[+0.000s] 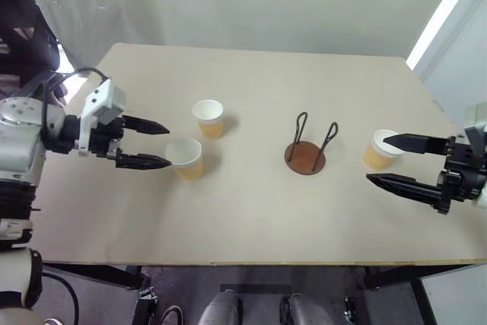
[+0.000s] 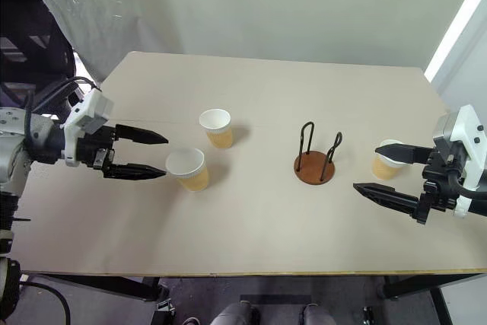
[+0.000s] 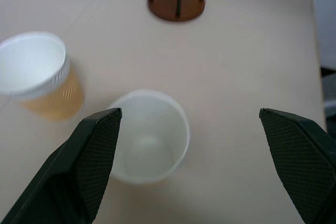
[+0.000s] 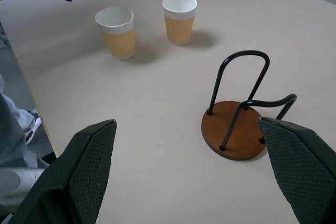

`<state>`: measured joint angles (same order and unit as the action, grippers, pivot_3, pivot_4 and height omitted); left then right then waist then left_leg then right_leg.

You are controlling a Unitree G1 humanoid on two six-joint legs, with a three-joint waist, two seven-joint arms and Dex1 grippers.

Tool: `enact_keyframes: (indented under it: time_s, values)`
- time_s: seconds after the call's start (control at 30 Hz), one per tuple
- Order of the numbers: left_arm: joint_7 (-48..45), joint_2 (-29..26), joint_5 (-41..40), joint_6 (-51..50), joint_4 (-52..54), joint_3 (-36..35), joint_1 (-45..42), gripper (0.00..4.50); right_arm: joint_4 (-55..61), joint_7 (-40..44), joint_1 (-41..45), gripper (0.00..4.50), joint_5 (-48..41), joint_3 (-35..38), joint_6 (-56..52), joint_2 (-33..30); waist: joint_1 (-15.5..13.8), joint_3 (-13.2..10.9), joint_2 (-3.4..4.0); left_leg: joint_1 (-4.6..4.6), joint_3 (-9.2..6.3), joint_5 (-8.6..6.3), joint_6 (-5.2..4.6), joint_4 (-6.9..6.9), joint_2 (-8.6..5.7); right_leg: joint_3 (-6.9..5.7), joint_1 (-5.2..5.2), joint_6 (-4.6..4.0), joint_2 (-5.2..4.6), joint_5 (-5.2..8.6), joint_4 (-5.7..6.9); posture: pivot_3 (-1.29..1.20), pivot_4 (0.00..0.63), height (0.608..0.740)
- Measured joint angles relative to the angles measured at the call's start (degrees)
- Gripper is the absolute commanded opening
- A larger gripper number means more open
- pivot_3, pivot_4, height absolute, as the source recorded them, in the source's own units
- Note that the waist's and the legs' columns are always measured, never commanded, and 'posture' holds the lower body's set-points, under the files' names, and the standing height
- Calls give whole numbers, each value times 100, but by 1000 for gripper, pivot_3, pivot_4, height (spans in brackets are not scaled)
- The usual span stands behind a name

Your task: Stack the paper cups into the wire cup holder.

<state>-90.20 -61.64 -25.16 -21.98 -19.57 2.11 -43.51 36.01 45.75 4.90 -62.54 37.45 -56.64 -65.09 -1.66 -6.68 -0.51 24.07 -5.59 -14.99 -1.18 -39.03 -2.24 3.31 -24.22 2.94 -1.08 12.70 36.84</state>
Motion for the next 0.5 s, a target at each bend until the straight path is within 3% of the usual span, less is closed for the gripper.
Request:
enact_keyframes:
  time_s: [0.5]
  values:
    - [19, 151, -117, -289, 181, -132, 86, 4500, 47, -188, 8, 4457, -141, -27, -2, 1, 4, 0, 0, 0, 0, -1, 2, 1, 0, 2, -1, 0, 0, 0, 0, 0, 150, 740]
